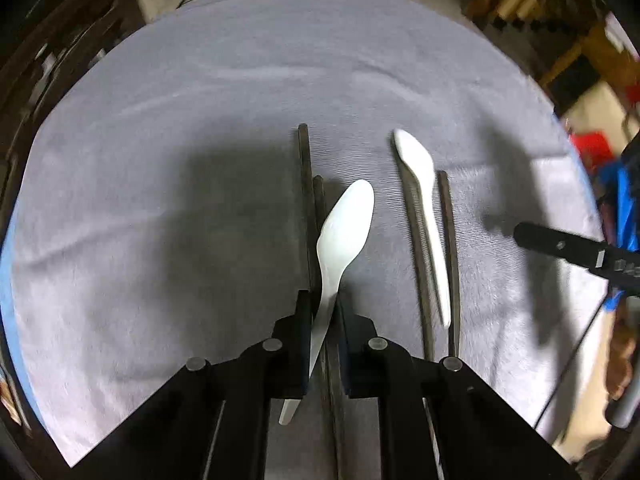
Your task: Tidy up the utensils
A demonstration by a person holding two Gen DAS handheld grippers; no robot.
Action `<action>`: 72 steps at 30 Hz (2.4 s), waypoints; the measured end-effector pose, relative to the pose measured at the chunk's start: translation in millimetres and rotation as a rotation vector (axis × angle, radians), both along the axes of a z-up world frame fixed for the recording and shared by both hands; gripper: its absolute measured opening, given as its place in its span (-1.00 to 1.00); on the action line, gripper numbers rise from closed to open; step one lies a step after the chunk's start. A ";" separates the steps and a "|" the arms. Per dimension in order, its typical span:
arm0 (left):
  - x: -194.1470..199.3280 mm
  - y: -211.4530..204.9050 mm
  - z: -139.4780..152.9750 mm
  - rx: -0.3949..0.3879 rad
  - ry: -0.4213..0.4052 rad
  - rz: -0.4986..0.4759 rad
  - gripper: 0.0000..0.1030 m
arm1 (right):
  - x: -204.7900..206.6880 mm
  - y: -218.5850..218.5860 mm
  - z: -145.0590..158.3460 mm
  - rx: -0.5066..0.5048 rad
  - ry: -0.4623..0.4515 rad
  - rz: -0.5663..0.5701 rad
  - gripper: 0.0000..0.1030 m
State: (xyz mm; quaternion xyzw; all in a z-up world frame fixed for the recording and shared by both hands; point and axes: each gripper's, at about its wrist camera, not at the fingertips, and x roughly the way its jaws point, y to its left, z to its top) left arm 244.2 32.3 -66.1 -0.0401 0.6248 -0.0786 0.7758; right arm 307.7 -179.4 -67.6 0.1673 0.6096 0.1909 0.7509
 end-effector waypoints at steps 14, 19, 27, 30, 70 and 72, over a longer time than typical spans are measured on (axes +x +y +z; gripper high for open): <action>-38.7 81.5 -2.1 -0.138 0.057 0.156 -0.65 | -3.0 31.1 5.8 -0.011 0.027 0.060 -0.57; -26.9 72.7 -10.2 -0.150 0.076 0.186 -0.65 | -2.1 35.3 10.5 -0.021 0.022 0.060 -0.56; -15.9 61.7 -10.3 -0.120 0.078 0.197 -0.65 | 32.4 66.3 16.9 -0.065 0.000 0.067 -0.56; -0.2 60.5 -11.9 -0.119 0.085 0.194 -0.64 | 53.5 82.0 12.2 -0.144 0.013 0.067 -0.22; -0.2 38.3 20.5 0.026 0.177 0.087 -0.24 | -6.7 37.0 8.5 -0.476 0.136 0.281 -0.35; 11.8 37.5 12.4 0.050 0.194 0.081 -0.32 | -9.5 45.2 10.3 -0.472 0.141 0.287 -0.36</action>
